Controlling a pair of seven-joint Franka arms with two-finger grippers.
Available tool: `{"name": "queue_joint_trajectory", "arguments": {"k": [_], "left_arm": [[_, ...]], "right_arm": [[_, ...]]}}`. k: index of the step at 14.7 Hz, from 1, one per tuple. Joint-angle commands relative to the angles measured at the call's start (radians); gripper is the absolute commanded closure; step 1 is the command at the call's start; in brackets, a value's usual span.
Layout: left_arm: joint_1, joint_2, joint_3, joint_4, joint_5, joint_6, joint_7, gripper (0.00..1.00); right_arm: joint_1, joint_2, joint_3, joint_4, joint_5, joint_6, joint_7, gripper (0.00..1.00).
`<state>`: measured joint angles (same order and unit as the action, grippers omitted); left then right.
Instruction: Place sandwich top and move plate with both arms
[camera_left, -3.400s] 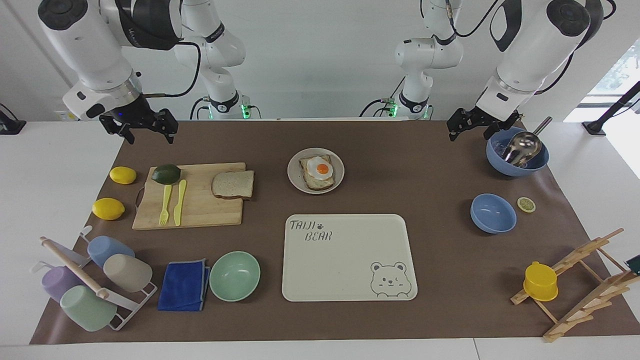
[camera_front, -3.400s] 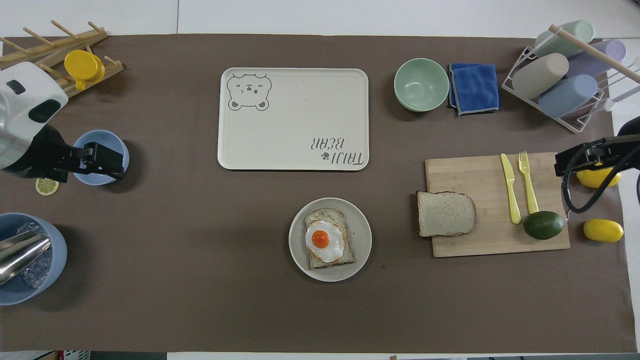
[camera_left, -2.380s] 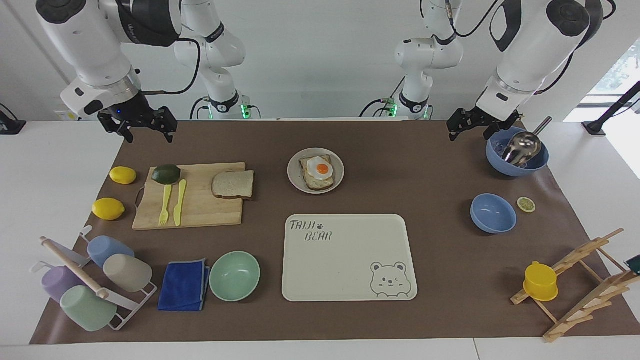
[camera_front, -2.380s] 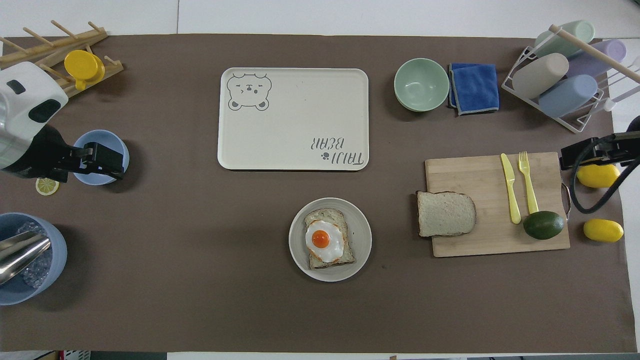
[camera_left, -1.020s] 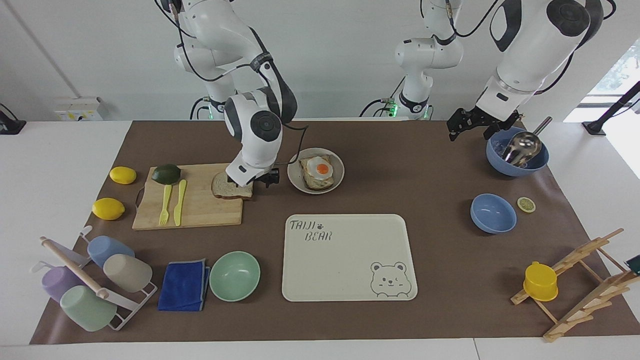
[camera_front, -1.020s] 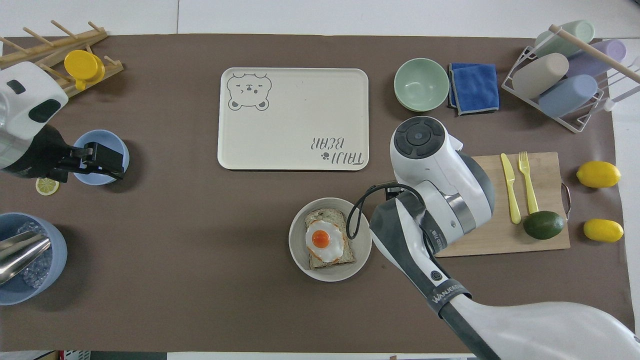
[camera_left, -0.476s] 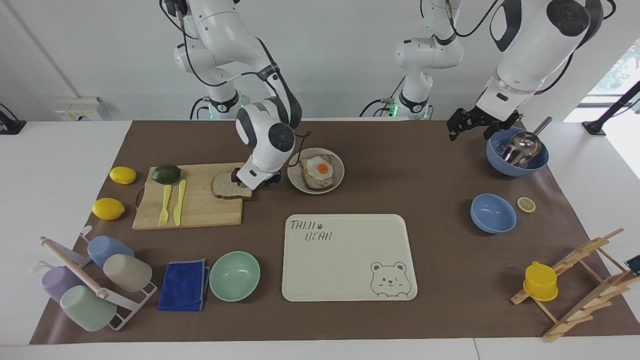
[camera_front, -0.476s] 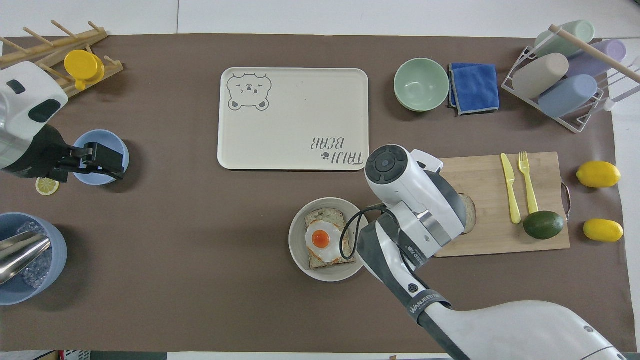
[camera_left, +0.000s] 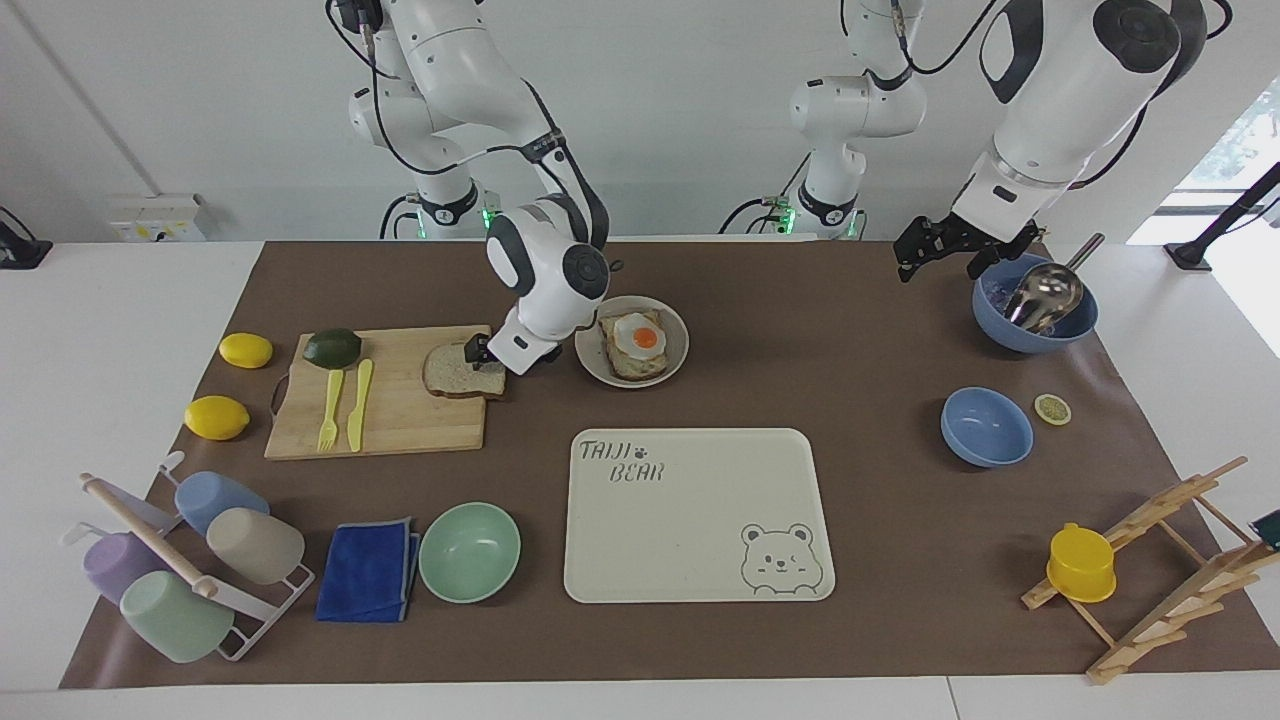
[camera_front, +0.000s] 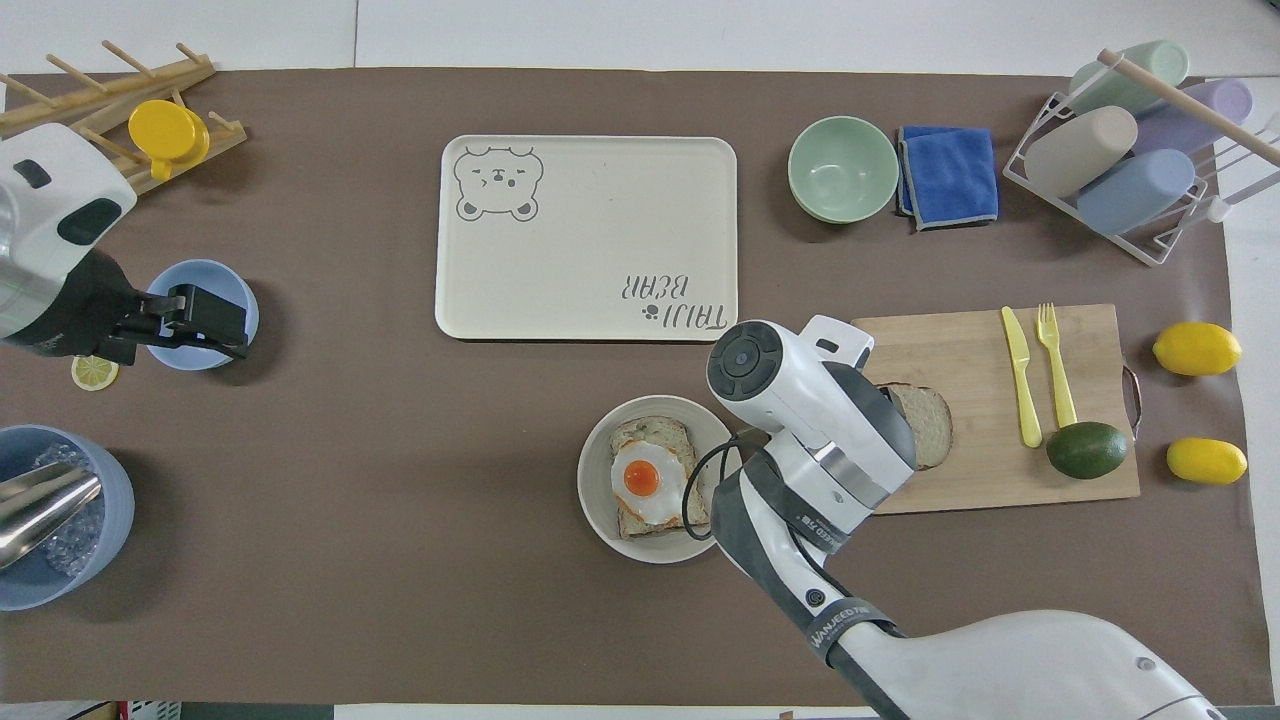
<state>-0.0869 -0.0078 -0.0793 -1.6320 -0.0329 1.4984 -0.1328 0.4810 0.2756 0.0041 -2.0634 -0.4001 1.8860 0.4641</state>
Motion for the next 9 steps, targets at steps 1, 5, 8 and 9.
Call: {"name": "queue_joint_trajectory", "arguments": {"k": [1,5,8,9], "left_arm": [[0.004,-0.029,0.003,-0.035,-0.004,0.022,0.005,0.0],[0.004,-0.029,0.003,-0.037,-0.004,0.02,0.005,0.0],[0.004,-0.029,0.003,-0.035,-0.004,0.019,0.004,0.0],[0.004,-0.029,0.004,-0.035,-0.004,0.022,0.004,0.0]], "right_arm": [[0.004,-0.023,0.0,-0.024,-0.035,-0.017,0.015,0.15],[0.005,-0.024,0.0,-0.024,-0.042,-0.027,0.013,0.52],[0.023,-0.023,0.001,-0.017,-0.04,-0.034,0.015,0.88],[0.027,-0.023,0.002,-0.011,-0.04,-0.045,0.015,0.95]]}}
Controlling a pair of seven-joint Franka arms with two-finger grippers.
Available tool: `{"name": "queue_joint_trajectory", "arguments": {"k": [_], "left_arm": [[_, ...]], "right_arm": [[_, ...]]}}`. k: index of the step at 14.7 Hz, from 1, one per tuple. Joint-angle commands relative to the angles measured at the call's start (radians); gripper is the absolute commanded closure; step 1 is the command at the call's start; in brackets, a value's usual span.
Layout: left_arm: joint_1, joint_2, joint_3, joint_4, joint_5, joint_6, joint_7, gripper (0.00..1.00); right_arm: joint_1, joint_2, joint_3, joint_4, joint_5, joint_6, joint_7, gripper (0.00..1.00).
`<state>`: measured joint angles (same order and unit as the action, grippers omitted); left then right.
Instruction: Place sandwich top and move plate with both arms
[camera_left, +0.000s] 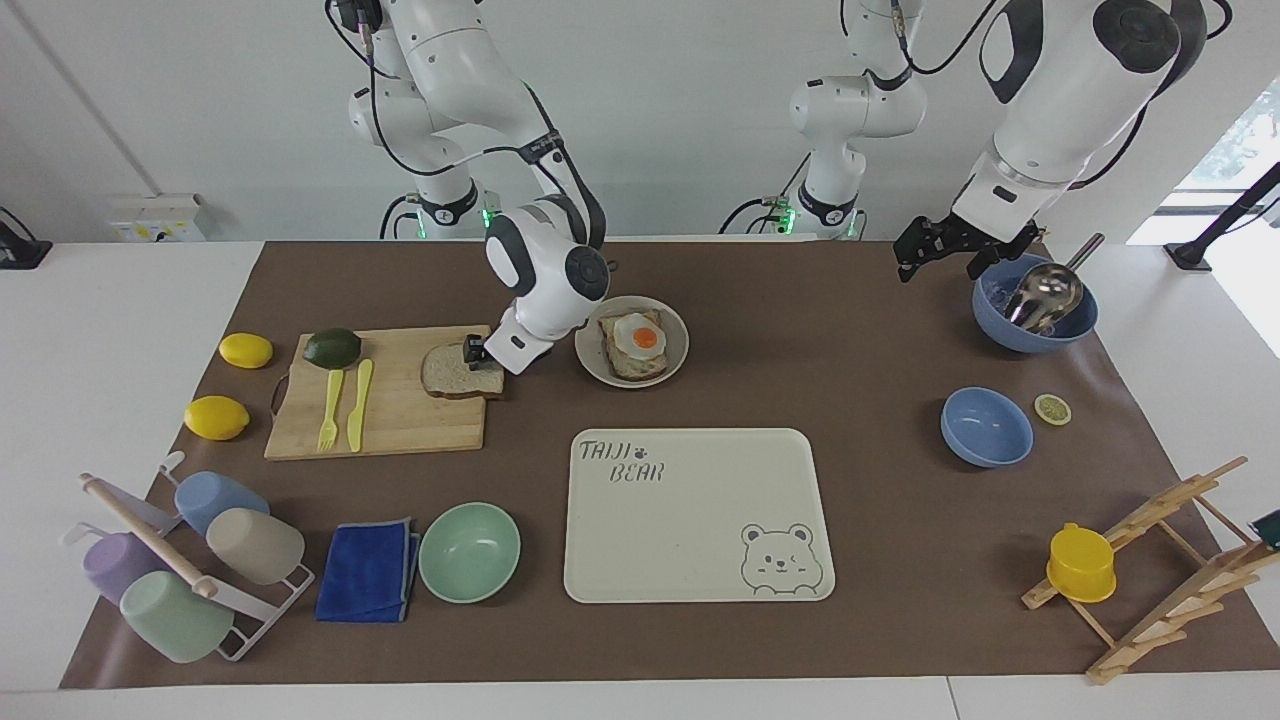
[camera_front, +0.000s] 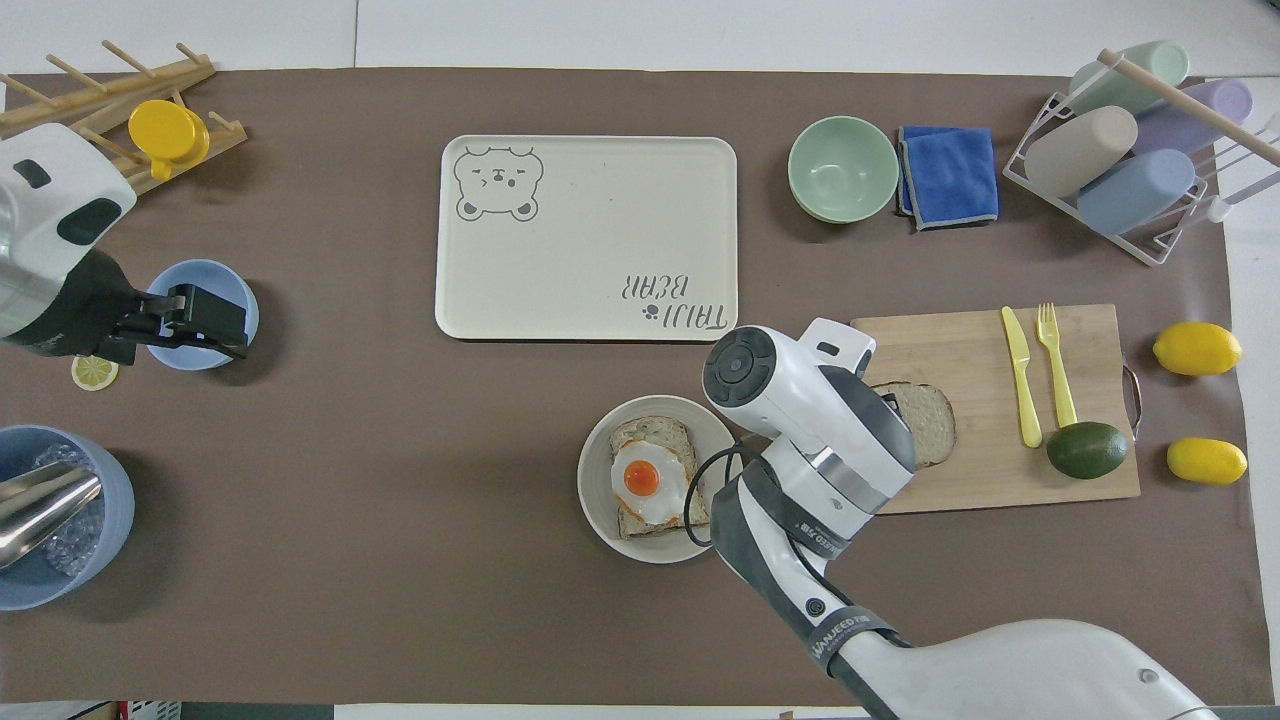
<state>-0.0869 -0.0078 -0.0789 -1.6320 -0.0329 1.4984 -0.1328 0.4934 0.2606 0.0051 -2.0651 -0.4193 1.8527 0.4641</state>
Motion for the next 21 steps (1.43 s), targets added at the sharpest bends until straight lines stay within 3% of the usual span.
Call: {"name": "queue_joint_trajectory", "arguments": {"k": [1,8,11,21], "left_arm": [[0.004,-0.029,0.002,-0.035,-0.004,0.022,0.004,0.0],[0.004,-0.029,0.004,-0.035,-0.004,0.023,0.004,0.0],[0.006,-0.029,0.004,-0.037,-0.002,0.022,0.002,0.0],[0.038,-0.029,0.004,-0.038,0.002,0.028,0.004,0.0]], "right_arm": [[0.019,-0.006,0.001,0.006,-0.021,-0.019,0.015,0.98],[0.17,0.003,0.001,0.158,0.034,-0.109,0.056,1.0],[0.206,0.009,0.003,0.223,0.131,-0.11,0.082,1.0],[0.356,0.043,0.026,0.295,0.185,-0.05,0.289,1.0]]}}
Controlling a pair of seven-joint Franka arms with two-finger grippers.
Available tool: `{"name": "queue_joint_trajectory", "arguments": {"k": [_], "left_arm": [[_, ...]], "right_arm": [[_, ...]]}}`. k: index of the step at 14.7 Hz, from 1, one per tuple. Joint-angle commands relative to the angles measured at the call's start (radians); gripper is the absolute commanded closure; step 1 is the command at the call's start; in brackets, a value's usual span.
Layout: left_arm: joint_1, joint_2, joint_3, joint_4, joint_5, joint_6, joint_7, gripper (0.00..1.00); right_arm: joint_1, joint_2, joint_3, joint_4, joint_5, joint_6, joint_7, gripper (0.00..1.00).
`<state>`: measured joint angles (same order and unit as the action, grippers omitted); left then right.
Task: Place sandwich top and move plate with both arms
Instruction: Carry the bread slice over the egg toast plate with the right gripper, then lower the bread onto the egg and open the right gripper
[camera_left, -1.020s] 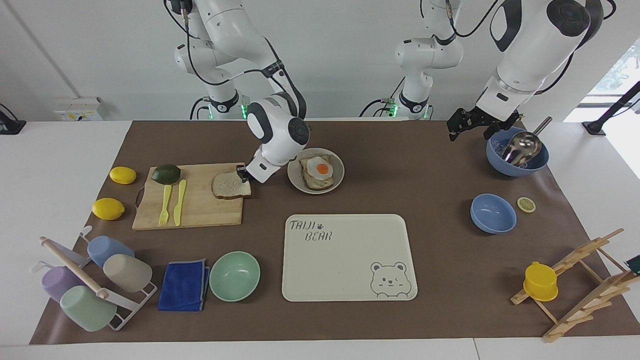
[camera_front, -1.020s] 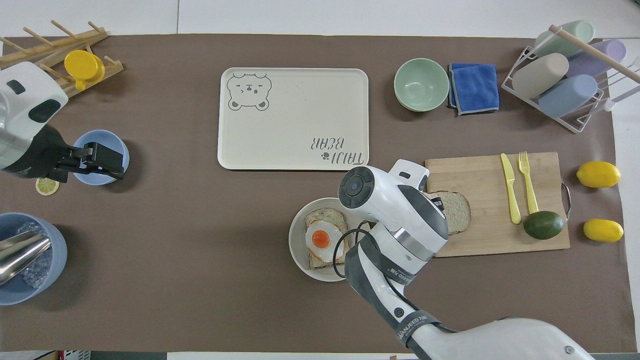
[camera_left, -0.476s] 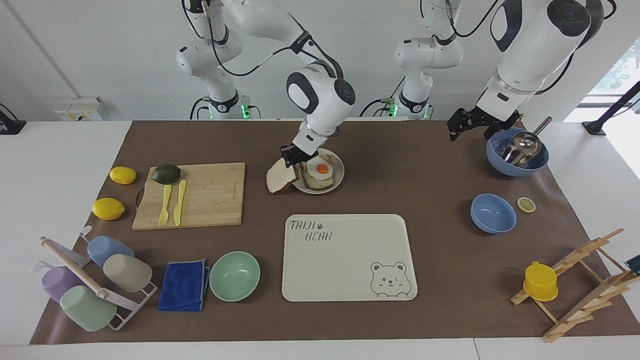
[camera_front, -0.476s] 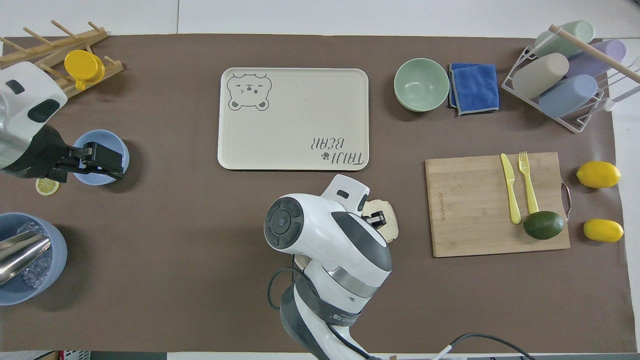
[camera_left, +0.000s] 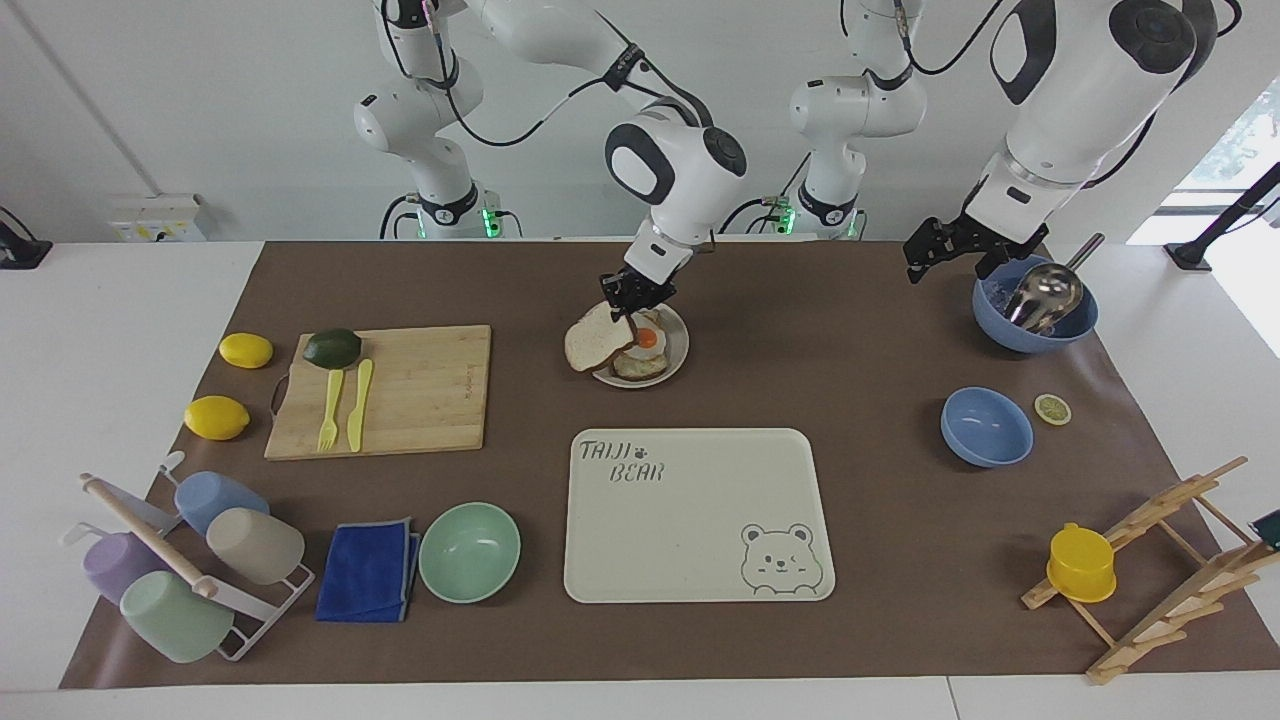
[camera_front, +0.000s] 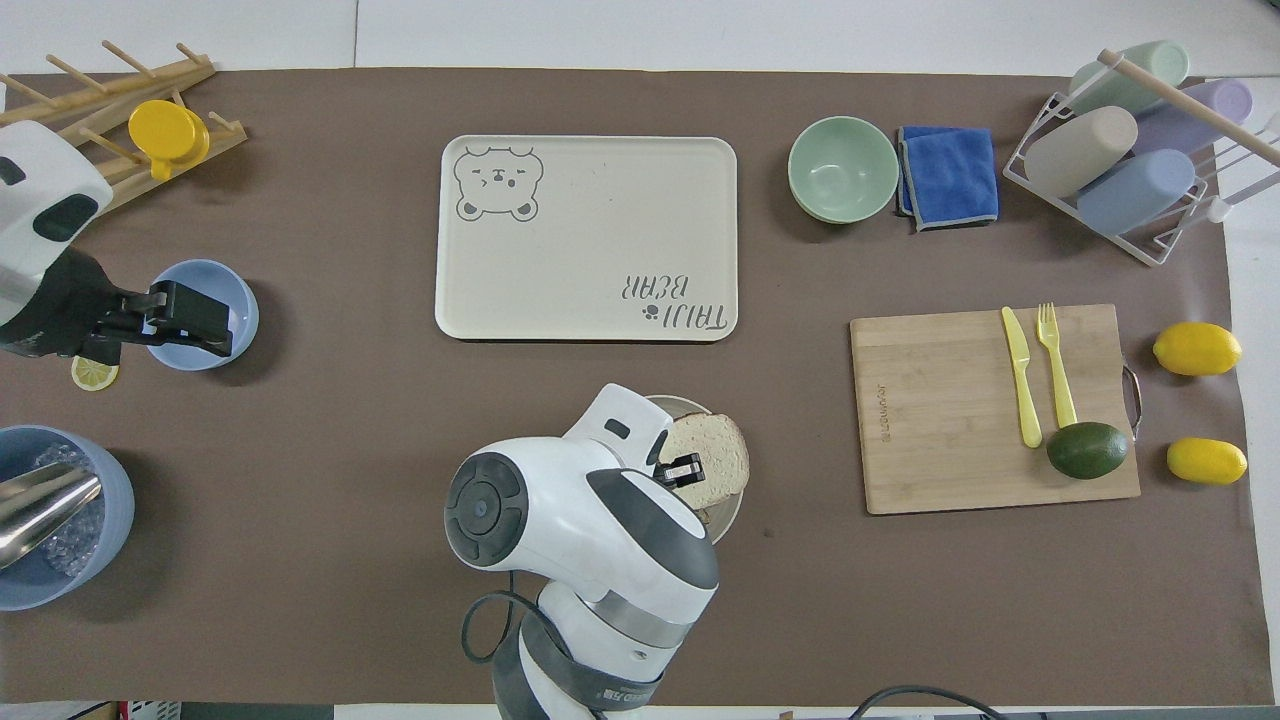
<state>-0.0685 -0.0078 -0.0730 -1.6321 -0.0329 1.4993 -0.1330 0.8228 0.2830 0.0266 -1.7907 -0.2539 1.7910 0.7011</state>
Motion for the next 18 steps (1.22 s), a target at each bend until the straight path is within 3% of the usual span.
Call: {"name": "queue_joint_trajectory", "arguments": {"k": [1,7,8,10,11,15,18], "left_arm": [[0.024,-0.029,-0.002,-0.038,0.002,0.027,0.004,0.0],[0.024,-0.029,-0.002,-0.038,0.004,0.03,0.003,0.0],[0.024,-0.029,-0.002,-0.038,0.004,0.033,0.003,0.0],[0.024,-0.029,-0.002,-0.04,0.004,0.047,0.001,0.0],[0.024,-0.029,-0.002,-0.04,0.004,0.048,0.0,0.0],[0.022,-0.038,-0.002,-0.072,0.004,0.104,0.0,0.0],[0.016,-0.066,-0.004,-0.132,0.002,0.14,0.0,0.0]], "right_arm": [[0.038,0.024,0.004,0.02,0.019,0.014,0.072,1.0],[0.042,0.036,0.01,-0.009,0.019,0.062,0.08,0.99],[0.042,0.035,0.01,-0.021,0.019,0.073,0.078,0.84],[0.039,0.035,0.01,-0.023,0.019,0.085,0.077,0.64],[0.038,0.035,0.013,-0.023,0.021,0.088,0.071,0.4],[0.038,0.035,0.029,-0.009,0.022,0.093,0.072,0.0],[-0.014,-0.022,0.027,0.007,0.045,0.111,0.063,0.0]]}}
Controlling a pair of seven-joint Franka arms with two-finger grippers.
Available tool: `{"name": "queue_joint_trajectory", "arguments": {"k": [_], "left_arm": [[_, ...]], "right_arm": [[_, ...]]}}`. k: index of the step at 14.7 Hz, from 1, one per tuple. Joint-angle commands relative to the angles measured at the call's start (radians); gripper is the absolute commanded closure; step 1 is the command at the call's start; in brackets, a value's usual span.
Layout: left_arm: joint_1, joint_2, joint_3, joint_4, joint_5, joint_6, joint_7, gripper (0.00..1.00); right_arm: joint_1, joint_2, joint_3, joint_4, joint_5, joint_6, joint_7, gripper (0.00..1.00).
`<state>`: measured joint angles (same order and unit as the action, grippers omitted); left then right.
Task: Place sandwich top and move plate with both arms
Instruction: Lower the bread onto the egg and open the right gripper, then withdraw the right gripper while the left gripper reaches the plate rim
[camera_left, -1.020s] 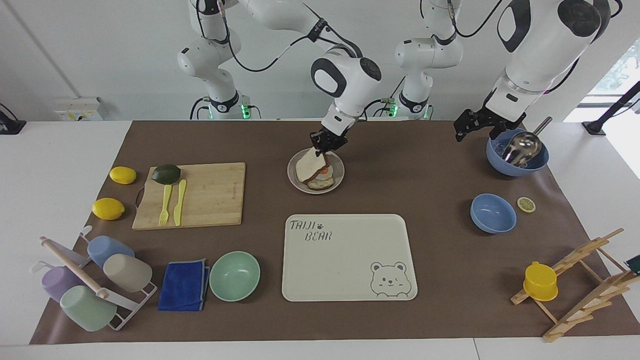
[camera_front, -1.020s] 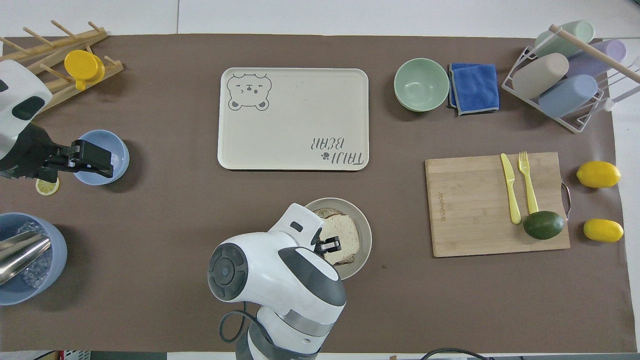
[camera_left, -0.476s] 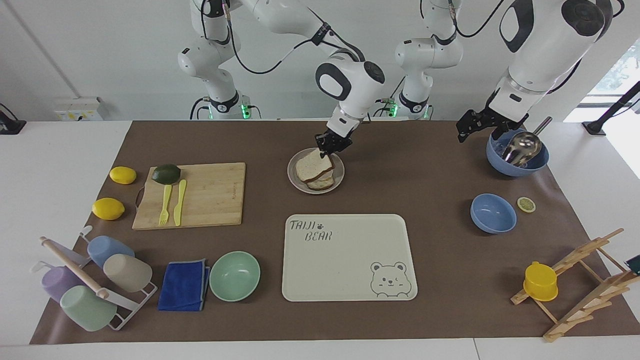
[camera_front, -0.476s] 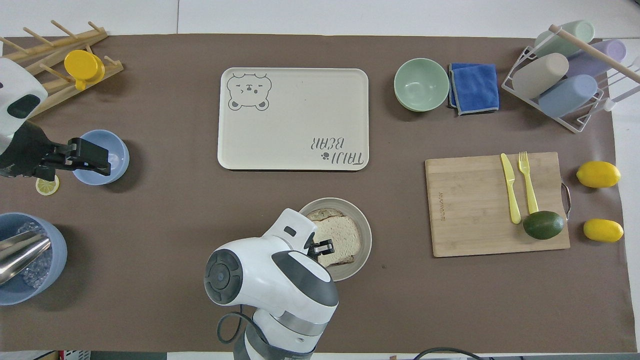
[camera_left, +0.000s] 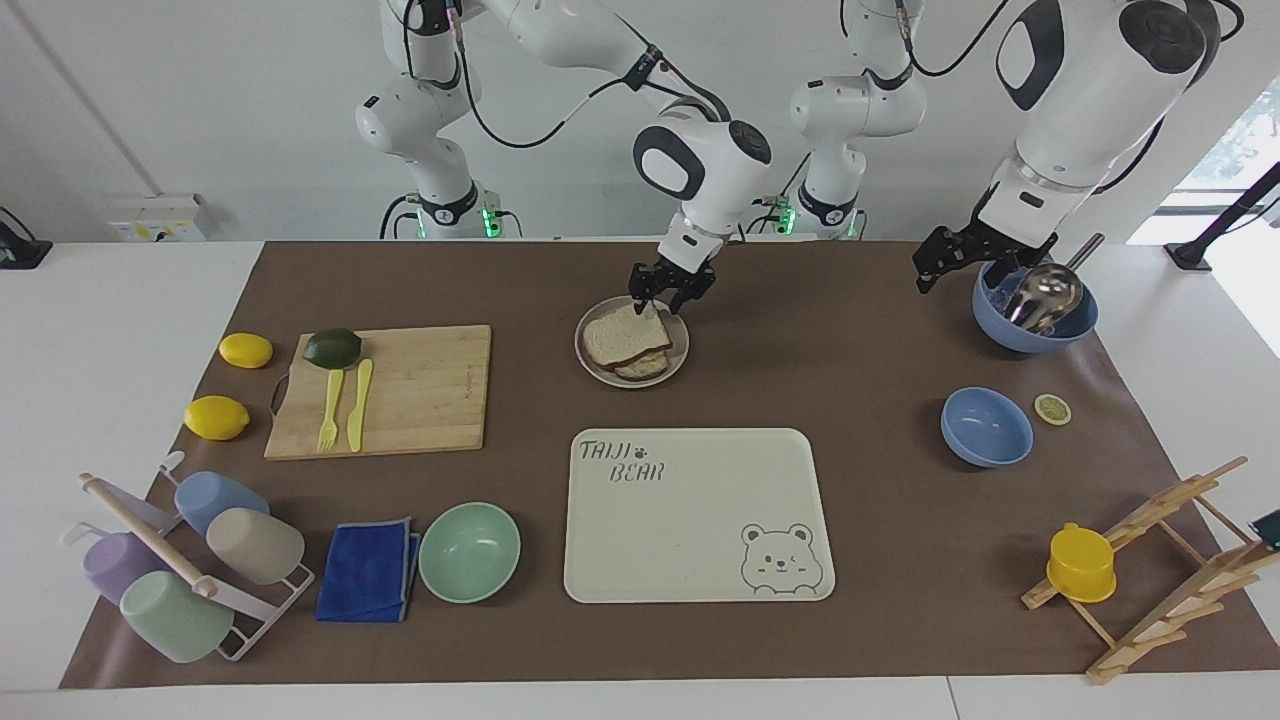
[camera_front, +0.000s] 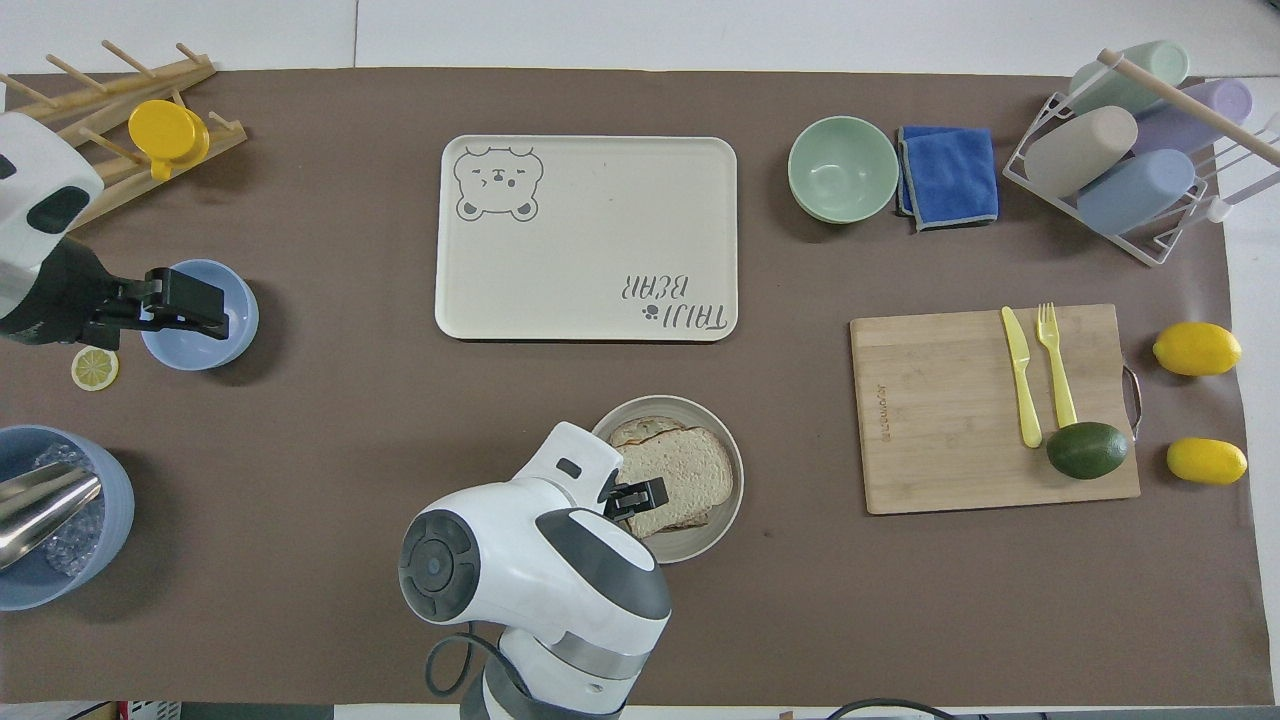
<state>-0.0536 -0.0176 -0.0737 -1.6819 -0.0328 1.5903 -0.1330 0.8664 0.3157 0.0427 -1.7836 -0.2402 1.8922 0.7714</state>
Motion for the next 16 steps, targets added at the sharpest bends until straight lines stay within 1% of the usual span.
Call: {"name": "queue_joint_trajectory", "arguments": {"k": [1,2,3,4,5,7,9,12,14,16], "left_arm": [[0.0,-0.062,-0.005,-0.1,-0.001,0.06,0.0,0.0],[-0.003,-0.062,-0.005,-0.107,-0.004,0.066,-0.005,0.0],[-0.008,-0.062,-0.008,-0.11,-0.005,0.068,-0.026,0.0],[-0.024,-0.064,-0.009,-0.127,-0.007,0.071,-0.051,0.0],[-0.049,-0.074,-0.009,-0.149,-0.009,0.089,-0.065,0.0],[-0.093,-0.099,-0.009,-0.224,-0.033,0.16,-0.098,0.0],[-0.156,-0.123,-0.009,-0.312,-0.048,0.227,-0.131,0.0],[-0.253,-0.121,-0.009,-0.407,-0.082,0.284,-0.137,0.0],[-0.304,-0.119,-0.009,-0.497,-0.123,0.371,-0.174,0.0],[-0.356,-0.116,-0.009,-0.574,-0.165,0.476,-0.229,0.0]], "right_arm": [[-0.114,-0.088,0.012,-0.003,0.032,-0.005,-0.015,0.0],[-0.168,-0.13,0.012,-0.008,0.053,-0.033,-0.044,0.0],[-0.234,-0.16,0.011,-0.003,0.106,-0.071,-0.104,0.0],[-0.31,-0.191,0.011,-0.002,0.155,-0.096,-0.169,0.0],[-0.381,-0.222,0.009,-0.002,0.179,-0.131,-0.225,0.0],[-0.507,-0.271,0.006,-0.003,0.183,-0.188,-0.271,0.0],[-0.601,-0.315,0.003,-0.002,0.185,-0.237,-0.319,0.0],[-0.7,-0.366,-0.003,0.007,0.196,-0.292,-0.466,0.0],[-0.742,-0.365,-0.046,0.041,0.196,-0.338,-0.568,0.0],[-0.75,-0.353,-0.105,0.085,0.191,-0.363,-0.674,0.0]]}}
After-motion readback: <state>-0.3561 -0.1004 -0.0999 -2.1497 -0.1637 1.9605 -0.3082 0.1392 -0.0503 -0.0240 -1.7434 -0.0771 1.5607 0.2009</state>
